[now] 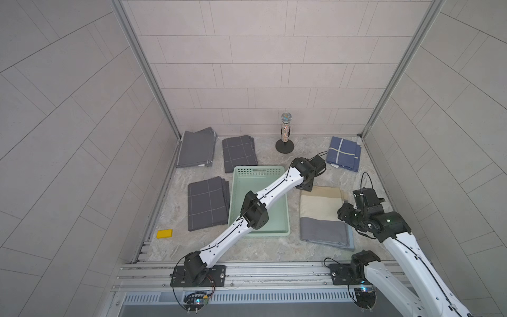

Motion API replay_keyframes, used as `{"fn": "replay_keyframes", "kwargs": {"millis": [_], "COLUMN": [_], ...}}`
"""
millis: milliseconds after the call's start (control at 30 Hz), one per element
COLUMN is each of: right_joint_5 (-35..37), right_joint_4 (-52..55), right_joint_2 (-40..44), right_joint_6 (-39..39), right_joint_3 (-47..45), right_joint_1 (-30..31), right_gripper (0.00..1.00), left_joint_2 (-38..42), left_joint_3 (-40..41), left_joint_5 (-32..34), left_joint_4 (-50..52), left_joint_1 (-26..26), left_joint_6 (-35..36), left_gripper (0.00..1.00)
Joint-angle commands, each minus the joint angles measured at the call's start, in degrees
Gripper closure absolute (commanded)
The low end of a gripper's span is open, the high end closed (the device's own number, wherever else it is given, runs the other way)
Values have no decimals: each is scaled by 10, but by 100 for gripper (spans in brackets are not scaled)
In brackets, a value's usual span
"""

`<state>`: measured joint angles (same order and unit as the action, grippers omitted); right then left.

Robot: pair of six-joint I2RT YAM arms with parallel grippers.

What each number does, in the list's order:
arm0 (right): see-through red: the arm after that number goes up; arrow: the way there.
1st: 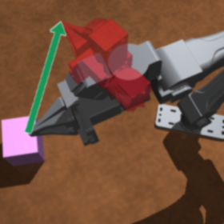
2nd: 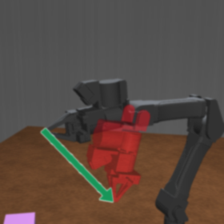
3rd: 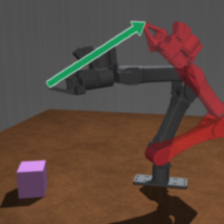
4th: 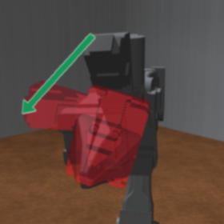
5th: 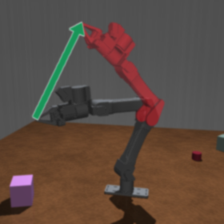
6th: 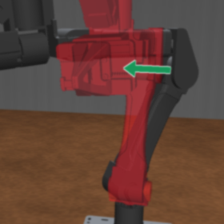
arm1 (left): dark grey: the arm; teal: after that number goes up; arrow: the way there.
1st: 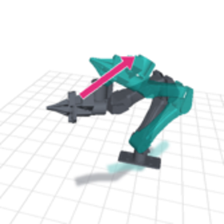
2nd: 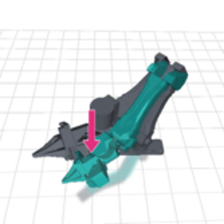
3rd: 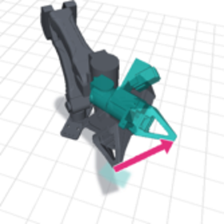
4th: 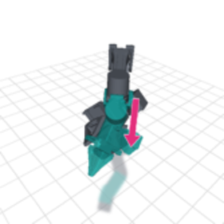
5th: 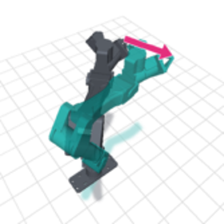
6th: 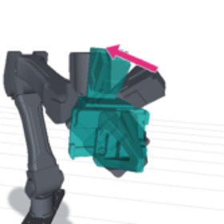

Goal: Put the folded pillowcase in the basket
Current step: Pick up the pillowcase at the center of the board.

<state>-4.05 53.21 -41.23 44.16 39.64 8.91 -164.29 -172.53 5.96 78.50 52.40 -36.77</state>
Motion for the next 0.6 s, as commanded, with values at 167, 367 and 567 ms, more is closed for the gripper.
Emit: {"fn": "replay_keyframes", "kwargs": {"millis": [167, 367, 567], "right_joint_5": [-6, -5, -8], "right_joint_4": [11, 9, 8], "right_joint_2": [5, 7, 8], "right_joint_6": [-9, -12, -12], "right_joint_3": [15, 11, 18], "right_joint_1": [-6, -8, -9], "right_gripper": [43, 42, 41], "left_joint_2": [-36, -12, -37], "left_joint_3": [-70, -88, -88], "left_joint_5": [-64, -55, -77], "left_joint_4": [25, 21, 32], "left_joint_1": [6, 10, 10], "left_joint_6": [-10, -7, -20], "left_gripper": [43, 41, 39]}}
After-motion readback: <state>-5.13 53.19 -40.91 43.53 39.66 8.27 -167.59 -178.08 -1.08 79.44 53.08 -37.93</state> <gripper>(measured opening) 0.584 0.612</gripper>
